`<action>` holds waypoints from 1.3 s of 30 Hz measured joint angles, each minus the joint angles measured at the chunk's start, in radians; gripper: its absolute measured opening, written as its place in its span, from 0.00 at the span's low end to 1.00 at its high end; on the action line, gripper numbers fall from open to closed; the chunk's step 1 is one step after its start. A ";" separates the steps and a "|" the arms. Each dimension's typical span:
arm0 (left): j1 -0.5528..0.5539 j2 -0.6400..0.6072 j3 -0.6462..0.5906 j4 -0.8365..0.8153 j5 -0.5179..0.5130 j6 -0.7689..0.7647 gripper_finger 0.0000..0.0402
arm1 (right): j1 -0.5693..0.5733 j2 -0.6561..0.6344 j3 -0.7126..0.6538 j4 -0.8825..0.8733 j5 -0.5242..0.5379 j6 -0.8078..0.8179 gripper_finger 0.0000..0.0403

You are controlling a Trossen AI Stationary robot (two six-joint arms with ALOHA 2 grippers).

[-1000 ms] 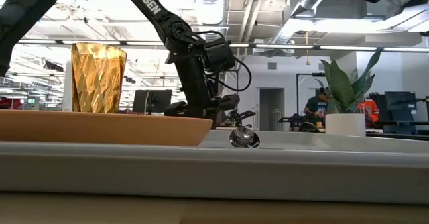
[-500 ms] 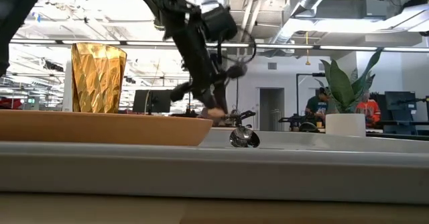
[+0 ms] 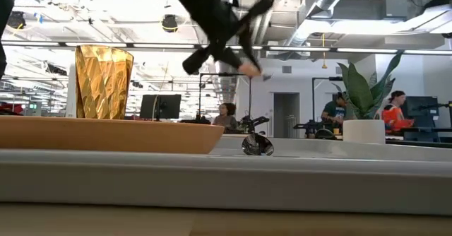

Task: Pick and place plate/cup/fork/spoon on tray
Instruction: Put the yellow fork on the gray tray to the right of the blue spoon

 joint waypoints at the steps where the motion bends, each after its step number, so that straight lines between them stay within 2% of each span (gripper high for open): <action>1: -0.022 -0.004 0.000 0.013 -0.002 -0.018 0.11 | 0.018 0.007 0.000 -0.007 0.002 0.023 0.53; 4: -0.085 -0.011 0.005 0.049 -0.003 -0.052 0.11 | 0.048 0.027 0.000 -0.015 0.005 0.075 0.53; 9: -0.177 -0.011 0.080 0.044 -0.016 -0.060 0.11 | 0.042 0.054 0.000 -0.016 0.007 0.129 0.53; 12: -0.231 -0.011 0.102 0.044 -0.091 -0.072 0.11 | 0.039 0.065 0.000 -0.010 -0.003 0.131 0.53; 19: -0.327 0.023 0.105 0.068 -0.285 -0.267 0.11 | 0.083 0.071 0.000 -0.024 -0.049 0.122 0.53; 22: -0.355 0.082 0.117 0.139 -0.317 -0.312 0.11 | 0.113 0.083 0.000 -0.072 -0.054 0.116 0.53; 24: -0.369 0.124 0.153 0.123 -0.319 -0.325 0.11 | 0.137 0.091 0.000 -0.089 -0.057 0.115 0.53; 31: -0.371 0.335 0.437 -0.058 -0.306 -0.363 0.11 | 0.195 0.098 0.000 -0.113 -0.054 0.114 0.53; 34: -0.369 0.431 0.591 -0.173 -0.292 -0.371 0.11 | 0.208 0.098 0.000 -0.113 -0.053 0.114 0.53; 39: -0.373 0.562 0.806 -0.446 -0.259 -0.507 0.11 | 0.229 0.098 0.000 -0.112 -0.051 0.114 0.53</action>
